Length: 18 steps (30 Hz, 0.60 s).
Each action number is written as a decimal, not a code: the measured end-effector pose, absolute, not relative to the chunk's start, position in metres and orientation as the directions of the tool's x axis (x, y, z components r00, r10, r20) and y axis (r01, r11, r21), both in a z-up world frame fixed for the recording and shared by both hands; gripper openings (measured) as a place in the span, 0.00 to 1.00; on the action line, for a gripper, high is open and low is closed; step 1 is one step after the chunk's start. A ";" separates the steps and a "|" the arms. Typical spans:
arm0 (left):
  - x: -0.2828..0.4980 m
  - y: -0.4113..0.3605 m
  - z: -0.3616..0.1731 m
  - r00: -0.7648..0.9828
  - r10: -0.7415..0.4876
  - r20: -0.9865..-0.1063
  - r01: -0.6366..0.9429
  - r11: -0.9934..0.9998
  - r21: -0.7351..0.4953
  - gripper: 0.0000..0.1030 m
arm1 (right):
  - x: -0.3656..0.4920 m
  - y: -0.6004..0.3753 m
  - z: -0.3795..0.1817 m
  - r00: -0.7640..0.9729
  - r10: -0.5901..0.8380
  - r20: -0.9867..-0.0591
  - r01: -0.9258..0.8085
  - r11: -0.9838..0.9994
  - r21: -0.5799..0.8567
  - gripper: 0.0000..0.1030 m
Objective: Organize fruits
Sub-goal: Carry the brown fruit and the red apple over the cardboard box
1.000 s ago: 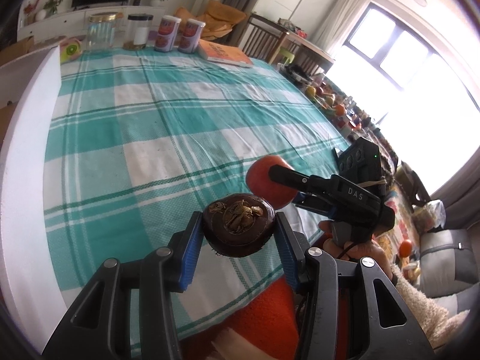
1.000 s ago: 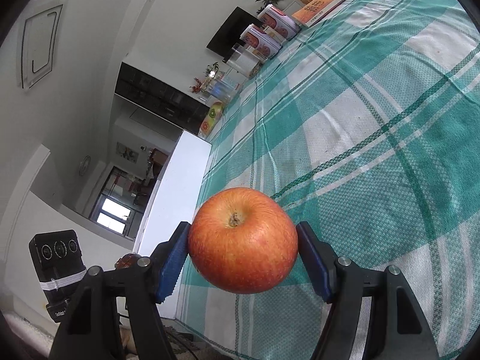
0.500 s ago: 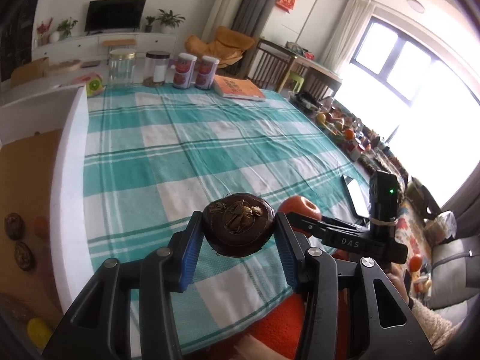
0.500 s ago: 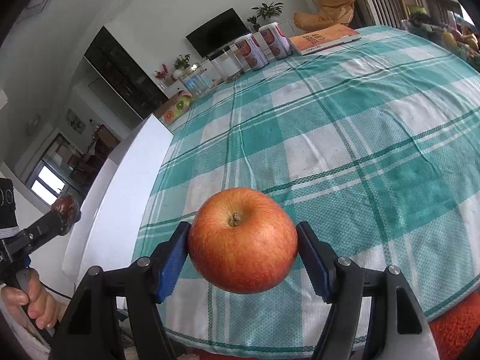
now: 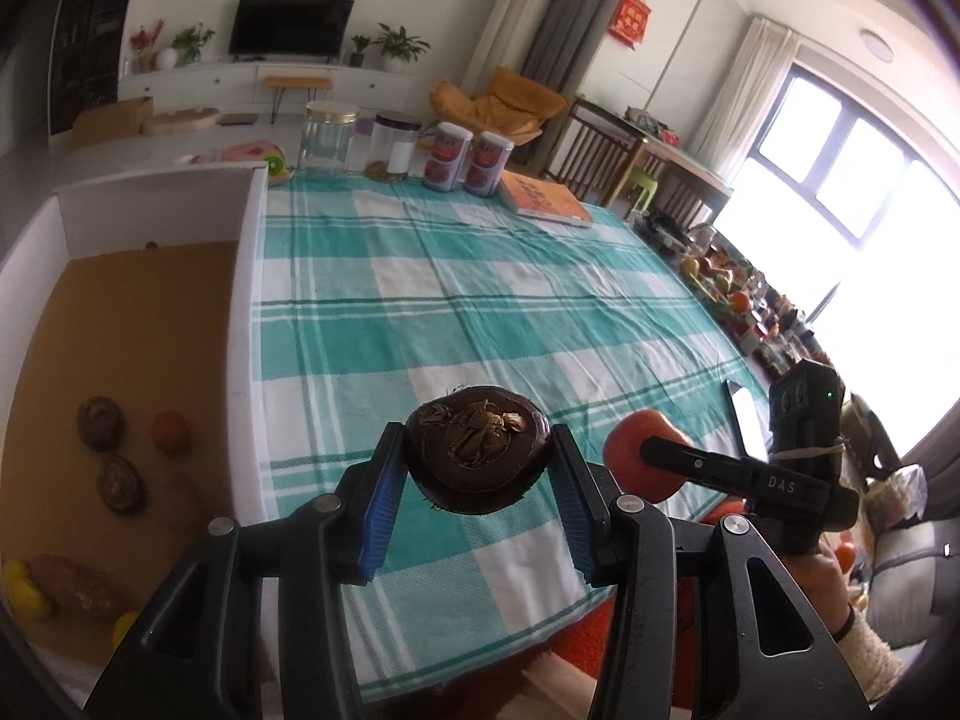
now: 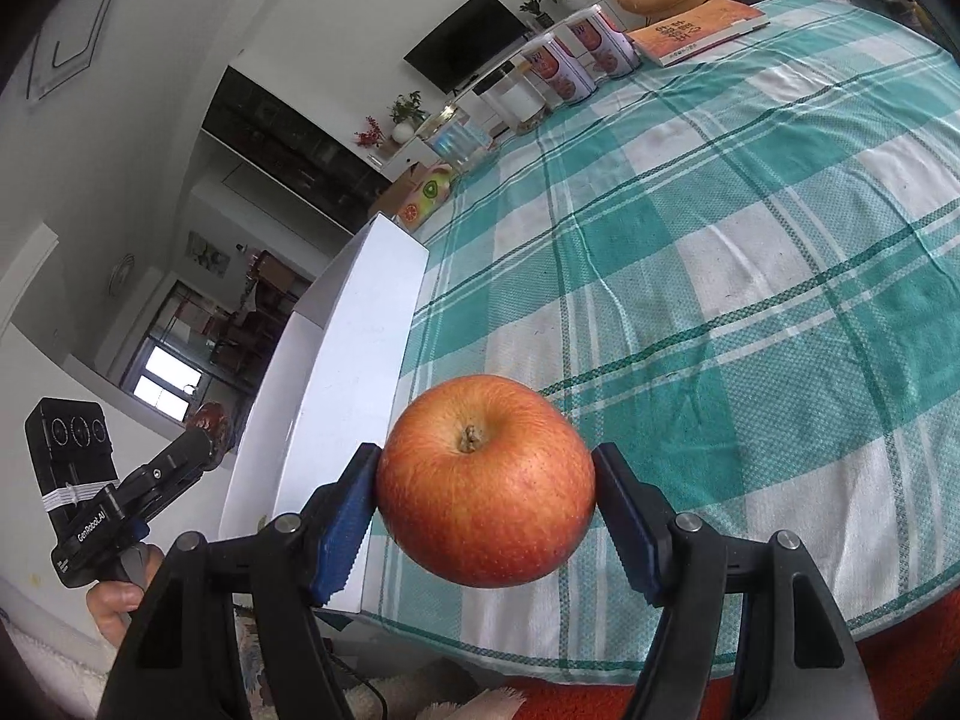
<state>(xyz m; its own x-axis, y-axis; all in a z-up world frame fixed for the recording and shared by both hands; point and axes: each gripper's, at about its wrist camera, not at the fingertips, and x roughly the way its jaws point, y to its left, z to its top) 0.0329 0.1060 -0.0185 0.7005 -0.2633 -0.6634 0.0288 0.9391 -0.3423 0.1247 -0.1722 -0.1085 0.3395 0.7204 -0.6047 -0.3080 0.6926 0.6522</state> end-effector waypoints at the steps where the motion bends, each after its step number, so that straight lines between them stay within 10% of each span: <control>1: 0.031 0.110 -0.018 0.703 -0.255 -0.664 0.019 0.940 -0.341 0.47 | 0.124 -0.169 -0.108 0.333 0.724 -0.604 -0.312 0.690 0.653 0.68; 18: 0.001 0.261 -0.019 0.700 0.043 -0.713 -0.308 0.919 -0.248 0.47 | 0.126 -0.090 -0.075 0.218 0.769 -0.601 -0.440 0.627 0.643 0.68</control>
<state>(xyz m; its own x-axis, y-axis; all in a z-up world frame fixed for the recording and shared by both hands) 0.0013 0.2610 -0.0191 0.7002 0.0429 -0.7126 -0.3082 0.9186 -0.2475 0.1260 -0.0901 -0.0755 0.2179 0.7692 -0.6007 -0.4400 0.6268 0.6431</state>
